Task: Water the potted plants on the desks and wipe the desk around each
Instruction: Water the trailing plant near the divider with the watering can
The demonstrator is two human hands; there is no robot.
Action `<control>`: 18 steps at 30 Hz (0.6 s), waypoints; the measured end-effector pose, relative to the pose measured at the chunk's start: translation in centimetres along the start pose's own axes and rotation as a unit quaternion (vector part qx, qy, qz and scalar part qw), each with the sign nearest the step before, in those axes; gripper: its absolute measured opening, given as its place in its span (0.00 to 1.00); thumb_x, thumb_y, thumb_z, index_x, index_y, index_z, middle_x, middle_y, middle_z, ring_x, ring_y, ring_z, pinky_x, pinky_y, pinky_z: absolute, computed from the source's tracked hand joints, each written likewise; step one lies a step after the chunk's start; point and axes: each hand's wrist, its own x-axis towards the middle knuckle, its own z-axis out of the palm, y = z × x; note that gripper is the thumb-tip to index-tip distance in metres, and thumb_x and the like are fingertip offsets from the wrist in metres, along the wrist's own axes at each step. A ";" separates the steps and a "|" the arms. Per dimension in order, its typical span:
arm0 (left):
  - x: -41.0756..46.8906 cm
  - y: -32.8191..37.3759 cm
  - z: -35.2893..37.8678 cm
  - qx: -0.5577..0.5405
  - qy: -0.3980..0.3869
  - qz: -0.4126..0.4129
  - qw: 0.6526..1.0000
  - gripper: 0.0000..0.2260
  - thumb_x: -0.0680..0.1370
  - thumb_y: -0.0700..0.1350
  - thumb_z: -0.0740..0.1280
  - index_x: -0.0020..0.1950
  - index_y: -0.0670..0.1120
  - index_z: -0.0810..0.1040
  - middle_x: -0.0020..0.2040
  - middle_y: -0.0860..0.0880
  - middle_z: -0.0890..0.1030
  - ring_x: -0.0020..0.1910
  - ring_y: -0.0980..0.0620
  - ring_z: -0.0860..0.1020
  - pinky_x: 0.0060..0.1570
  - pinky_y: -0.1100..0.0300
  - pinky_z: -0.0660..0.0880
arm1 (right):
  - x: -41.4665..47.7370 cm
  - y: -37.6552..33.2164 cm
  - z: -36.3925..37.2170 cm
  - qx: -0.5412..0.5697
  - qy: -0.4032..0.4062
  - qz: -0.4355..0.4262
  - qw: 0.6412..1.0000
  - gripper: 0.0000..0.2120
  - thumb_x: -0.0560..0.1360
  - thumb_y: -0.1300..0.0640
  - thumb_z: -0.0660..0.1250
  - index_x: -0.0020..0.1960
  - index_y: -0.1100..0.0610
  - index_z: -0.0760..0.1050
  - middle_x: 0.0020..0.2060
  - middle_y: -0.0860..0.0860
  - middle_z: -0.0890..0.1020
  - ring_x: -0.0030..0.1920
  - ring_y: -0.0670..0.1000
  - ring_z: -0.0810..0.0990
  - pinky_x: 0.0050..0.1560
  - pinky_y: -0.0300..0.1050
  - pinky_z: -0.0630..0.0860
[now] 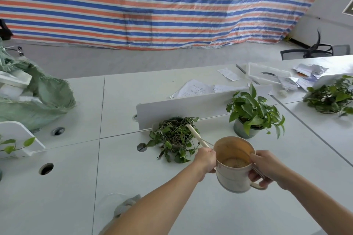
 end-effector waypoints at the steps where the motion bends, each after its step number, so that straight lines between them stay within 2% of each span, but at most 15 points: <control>1: 0.3 0.2 0.1 0.003 -0.002 -0.001 1.000 0.16 0.83 0.44 0.54 0.65 0.40 0.74 0.57 0.43 0.75 0.47 0.48 0.74 0.40 0.59 0.79 | 0.2 -0.1 -0.1 0.002 0.003 0.000 1.000 0.10 0.79 0.62 0.54 0.48 0.64 0.73 0.28 0.59 0.80 0.29 0.56 0.77 0.28 0.44 0.72; 4: 0.8 0.8 0.1 0.005 -0.005 0.001 1.000 0.16 0.83 0.44 0.53 0.66 0.40 0.74 0.56 0.43 0.75 0.47 0.48 0.74 0.38 0.60 0.79 | 0.5 -0.5 -0.4 0.005 0.010 -0.002 1.000 0.09 0.79 0.62 0.55 0.46 0.63 0.72 0.29 0.60 0.80 0.29 0.56 0.77 0.28 0.44 0.72; 8: 1.3 1.8 -0.1 -0.002 -0.002 0.003 1.000 0.15 0.83 0.42 0.53 0.63 0.40 0.75 0.51 0.45 0.74 0.45 0.47 0.74 0.38 0.59 0.78 | 0.8 -1.0 -0.7 0.010 0.017 -0.004 1.000 0.10 0.80 0.62 0.55 0.47 0.64 0.73 0.29 0.60 0.80 0.29 0.56 0.78 0.27 0.44 0.73; 14: 1.5 2.6 -0.8 0.003 -0.001 0.015 1.000 0.15 0.83 0.42 0.53 0.61 0.39 0.76 0.49 0.45 0.74 0.46 0.47 0.74 0.39 0.58 0.78 | 1.1 -1.6 -0.6 0.009 0.025 -0.008 1.000 0.14 0.80 0.62 0.55 0.53 0.71 0.74 0.29 0.60 0.81 0.29 0.55 0.79 0.29 0.45 0.76; 18: 1.3 2.3 -1.5 0.013 0.005 0.024 1.000 0.14 0.83 0.43 0.54 0.60 0.39 0.76 0.50 0.45 0.74 0.45 0.47 0.74 0.38 0.59 0.78 | 1.0 -1.6 0.1 0.014 0.022 -0.011 1.000 0.14 0.80 0.62 0.55 0.55 0.69 0.75 0.30 0.60 0.82 0.30 0.54 0.80 0.30 0.46 0.77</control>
